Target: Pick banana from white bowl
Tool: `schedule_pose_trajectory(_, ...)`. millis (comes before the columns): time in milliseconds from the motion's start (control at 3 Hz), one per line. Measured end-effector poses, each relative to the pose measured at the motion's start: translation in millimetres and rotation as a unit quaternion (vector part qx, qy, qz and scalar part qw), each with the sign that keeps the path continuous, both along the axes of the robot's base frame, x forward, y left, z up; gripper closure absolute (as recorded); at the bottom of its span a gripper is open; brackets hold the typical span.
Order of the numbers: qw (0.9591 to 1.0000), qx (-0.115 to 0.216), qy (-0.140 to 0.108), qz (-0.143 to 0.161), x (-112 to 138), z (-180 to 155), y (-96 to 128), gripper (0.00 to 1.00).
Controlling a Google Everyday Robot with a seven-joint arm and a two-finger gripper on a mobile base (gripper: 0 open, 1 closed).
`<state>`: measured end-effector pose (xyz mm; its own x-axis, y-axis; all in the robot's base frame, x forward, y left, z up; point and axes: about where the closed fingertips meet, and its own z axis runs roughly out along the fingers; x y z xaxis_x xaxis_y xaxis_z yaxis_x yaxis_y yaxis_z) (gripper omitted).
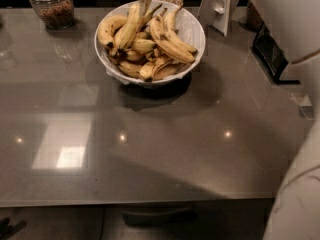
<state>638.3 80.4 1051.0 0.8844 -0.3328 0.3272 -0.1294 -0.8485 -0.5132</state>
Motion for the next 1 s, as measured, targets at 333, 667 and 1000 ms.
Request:
schedule_pose_trajectory(333, 0.9996, 0.007, 0.022, 0.014, 18.4, -14.9, 5.3, 0.32)
schedule_pose_trajectory(667, 0.9991, 0.0, 0.039, 0.018, 33.5, -31.8, 3.1, 0.34)
schedule_pose_trajectory(1000, 0.9984, -0.012, 0.051, 0.019, 48.3, -46.0, 0.0, 0.34)
